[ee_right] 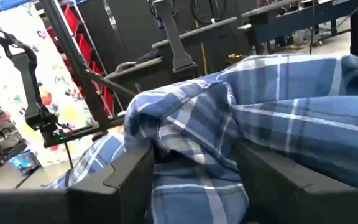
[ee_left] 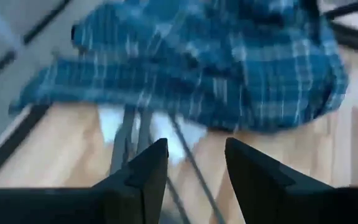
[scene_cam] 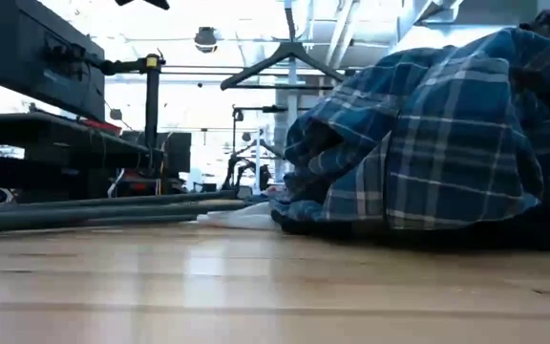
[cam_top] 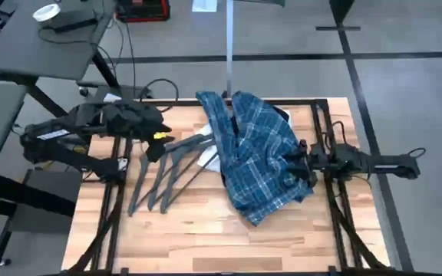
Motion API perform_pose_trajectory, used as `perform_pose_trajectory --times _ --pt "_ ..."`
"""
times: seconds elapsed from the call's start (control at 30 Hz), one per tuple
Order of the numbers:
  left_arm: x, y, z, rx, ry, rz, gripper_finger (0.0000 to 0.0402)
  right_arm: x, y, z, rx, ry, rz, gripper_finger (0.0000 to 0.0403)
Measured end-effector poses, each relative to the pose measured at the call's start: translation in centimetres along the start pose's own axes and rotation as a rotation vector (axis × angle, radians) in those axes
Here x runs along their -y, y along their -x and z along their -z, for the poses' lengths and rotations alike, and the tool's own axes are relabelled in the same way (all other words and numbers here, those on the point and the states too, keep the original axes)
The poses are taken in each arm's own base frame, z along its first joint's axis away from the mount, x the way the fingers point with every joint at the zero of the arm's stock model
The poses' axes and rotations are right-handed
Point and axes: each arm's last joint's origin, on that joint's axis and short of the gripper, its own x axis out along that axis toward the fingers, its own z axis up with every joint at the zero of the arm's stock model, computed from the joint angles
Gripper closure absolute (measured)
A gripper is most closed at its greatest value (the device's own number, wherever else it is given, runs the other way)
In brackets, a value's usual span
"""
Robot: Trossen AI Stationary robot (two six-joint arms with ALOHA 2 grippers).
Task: Hang clothes
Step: Return to Home Position
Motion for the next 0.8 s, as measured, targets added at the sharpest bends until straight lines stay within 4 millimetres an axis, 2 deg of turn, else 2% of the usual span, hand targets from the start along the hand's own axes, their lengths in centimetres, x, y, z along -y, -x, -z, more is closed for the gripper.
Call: perform_pose_trajectory --times 0.1,0.27,0.43,0.57,0.7,0.8 --pt "-0.1 -1.3 1.9 0.031 -0.046 0.005 0.0257 0.0 0.0 0.0 0.000 0.000 0.000 0.0194" --pt "-0.7 -2.6 6.2 0.095 -0.035 0.035 0.0257 0.0 0.0 0.0 -0.001 0.000 0.000 0.0194" --pt "-1.4 -2.7 10.8 0.231 -0.005 0.130 0.0257 0.0 0.0 0.0 0.000 0.000 0.000 0.0194" --pt "-1.9 -3.2 13.9 0.359 0.098 0.163 0.0257 0.0 0.0 0.0 0.000 0.000 -0.001 0.0194" --pt "-2.7 -3.9 17.8 0.459 0.206 0.193 0.0257 0.0 0.0 0.0 0.000 -0.001 -0.001 0.0194" --pt "-3.2 -4.5 20.6 0.473 0.234 0.197 0.0257 0.0 0.0 0.0 0.002 -0.001 -0.002 0.0194"
